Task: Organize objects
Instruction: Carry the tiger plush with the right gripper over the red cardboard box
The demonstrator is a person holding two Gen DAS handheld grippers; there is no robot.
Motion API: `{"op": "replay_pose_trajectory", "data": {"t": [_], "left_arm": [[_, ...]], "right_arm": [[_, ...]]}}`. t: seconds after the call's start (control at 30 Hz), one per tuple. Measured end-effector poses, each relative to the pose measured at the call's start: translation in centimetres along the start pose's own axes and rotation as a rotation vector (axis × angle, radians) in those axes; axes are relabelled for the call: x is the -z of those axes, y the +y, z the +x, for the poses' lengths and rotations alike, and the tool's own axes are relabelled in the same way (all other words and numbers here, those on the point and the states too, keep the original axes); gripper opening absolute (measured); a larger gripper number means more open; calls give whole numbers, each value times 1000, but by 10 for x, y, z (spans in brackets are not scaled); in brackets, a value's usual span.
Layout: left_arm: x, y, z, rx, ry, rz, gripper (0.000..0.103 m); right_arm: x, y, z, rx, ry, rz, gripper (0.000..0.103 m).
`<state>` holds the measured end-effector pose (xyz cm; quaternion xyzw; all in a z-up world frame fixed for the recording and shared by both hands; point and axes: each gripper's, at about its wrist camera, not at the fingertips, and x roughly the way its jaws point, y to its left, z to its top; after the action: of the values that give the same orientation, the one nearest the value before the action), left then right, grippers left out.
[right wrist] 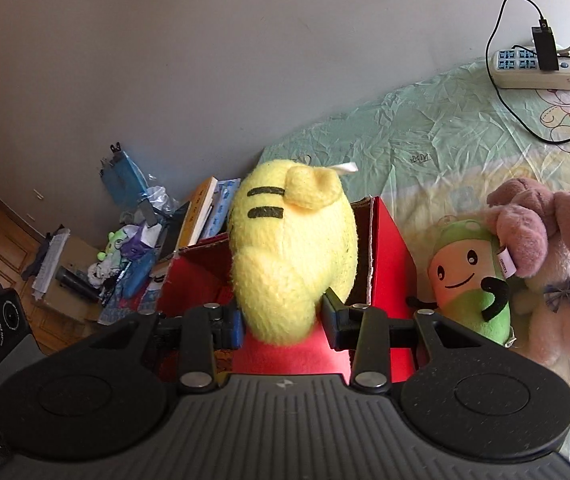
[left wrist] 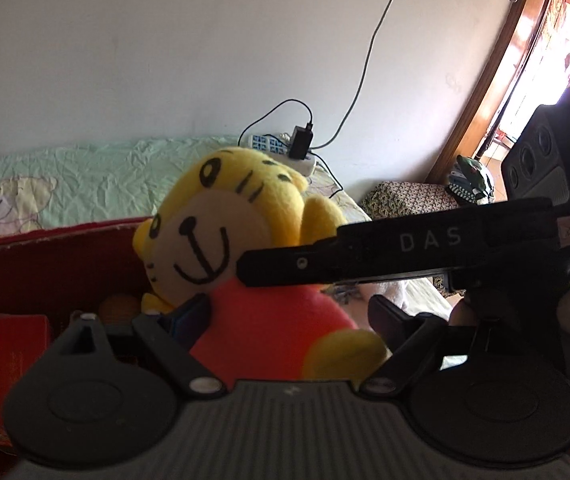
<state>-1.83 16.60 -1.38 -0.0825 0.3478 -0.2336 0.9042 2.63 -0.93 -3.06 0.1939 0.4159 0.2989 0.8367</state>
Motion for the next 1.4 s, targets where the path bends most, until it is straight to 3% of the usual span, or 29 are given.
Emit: {"op": "replay_pose_trajectory", "data": {"t": [0.37,0.67,1.13,1.2,1.4], "left_arm": [[11,43,29,45,88,-41,84],[23,61,40,52,154,-49,84],[16,64,50,39,191,-59,97],[15,63,52,20,198,-56,96],[13,52,56,-48,227,-15,97]], "right_arm": [[14,16,50,170,25,-14,39],[19,13,63,227,59,17,39],[21,14,54,218,18,32,42],[22,17,49,227,-2,22,51],[24,15,39,236,-32,22,47]]}}
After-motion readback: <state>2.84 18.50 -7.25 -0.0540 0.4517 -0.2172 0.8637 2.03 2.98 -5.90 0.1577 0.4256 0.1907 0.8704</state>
